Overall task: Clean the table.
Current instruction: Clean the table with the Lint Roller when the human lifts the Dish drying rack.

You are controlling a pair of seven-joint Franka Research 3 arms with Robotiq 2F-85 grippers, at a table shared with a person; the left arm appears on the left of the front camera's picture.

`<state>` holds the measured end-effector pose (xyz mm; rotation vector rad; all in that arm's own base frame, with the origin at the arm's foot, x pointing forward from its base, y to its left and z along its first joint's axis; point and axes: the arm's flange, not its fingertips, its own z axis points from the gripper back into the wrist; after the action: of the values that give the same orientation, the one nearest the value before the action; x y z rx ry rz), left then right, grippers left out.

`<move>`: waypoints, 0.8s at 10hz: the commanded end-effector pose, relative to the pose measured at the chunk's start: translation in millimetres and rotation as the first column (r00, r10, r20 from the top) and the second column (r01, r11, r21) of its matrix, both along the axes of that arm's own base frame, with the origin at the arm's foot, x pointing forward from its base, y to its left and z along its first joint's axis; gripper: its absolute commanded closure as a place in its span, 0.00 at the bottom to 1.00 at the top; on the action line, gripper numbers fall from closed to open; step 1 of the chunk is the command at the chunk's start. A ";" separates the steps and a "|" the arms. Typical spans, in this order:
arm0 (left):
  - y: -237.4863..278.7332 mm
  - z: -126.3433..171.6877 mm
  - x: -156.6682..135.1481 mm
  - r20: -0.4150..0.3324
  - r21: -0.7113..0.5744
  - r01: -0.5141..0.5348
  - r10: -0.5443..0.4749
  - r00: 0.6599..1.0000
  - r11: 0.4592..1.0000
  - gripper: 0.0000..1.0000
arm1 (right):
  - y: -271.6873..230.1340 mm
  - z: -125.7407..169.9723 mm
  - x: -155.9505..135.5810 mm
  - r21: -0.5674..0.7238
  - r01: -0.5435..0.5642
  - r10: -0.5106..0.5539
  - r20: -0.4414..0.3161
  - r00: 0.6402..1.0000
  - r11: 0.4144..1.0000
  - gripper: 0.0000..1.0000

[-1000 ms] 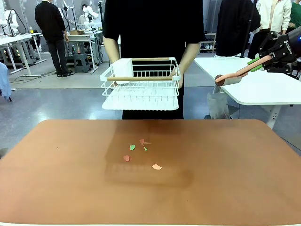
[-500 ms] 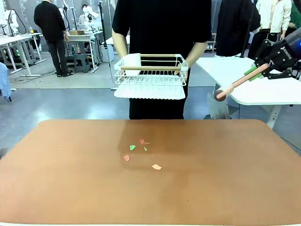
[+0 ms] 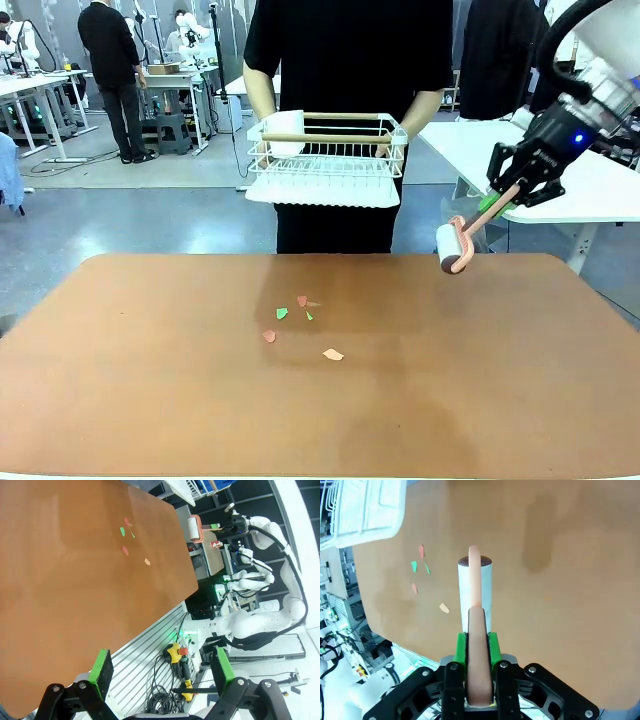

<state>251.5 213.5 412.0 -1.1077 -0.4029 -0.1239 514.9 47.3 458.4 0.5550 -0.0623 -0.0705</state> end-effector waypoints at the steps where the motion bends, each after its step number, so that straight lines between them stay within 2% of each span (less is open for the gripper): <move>1: 0.7 0.4 -3.6 0.032 -0.014 0.007 -0.006 0.999 1.000 0.00 | -3.8 -17.8 -18.9 -0.006 -0.064 0.064 0.028 0.998 0.998 0.79; 2: 0.7 0.4 -3.6 0.032 -0.014 0.007 -0.006 0.999 1.000 0.00 | -4.0 -19.5 -29.0 0.028 -0.053 0.053 -0.018 0.998 0.998 0.79; 3: 0.7 0.4 -3.6 0.032 -0.014 0.007 -0.006 0.999 1.000 0.00 | 0.4 -12.5 -3.8 -0.007 -0.032 0.032 0.004 0.999 0.999 0.79; 8: 0.7 0.4 -3.6 0.032 -0.014 0.007 -0.006 0.999 1.000 0.00 | -2.1 -13.7 -6.7 -0.004 -0.042 0.042 0.009 0.999 0.999 0.79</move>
<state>251.5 213.6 412.0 -1.1075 -0.4030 -0.1236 509.5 45.0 445.5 0.5525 -0.0616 -0.0268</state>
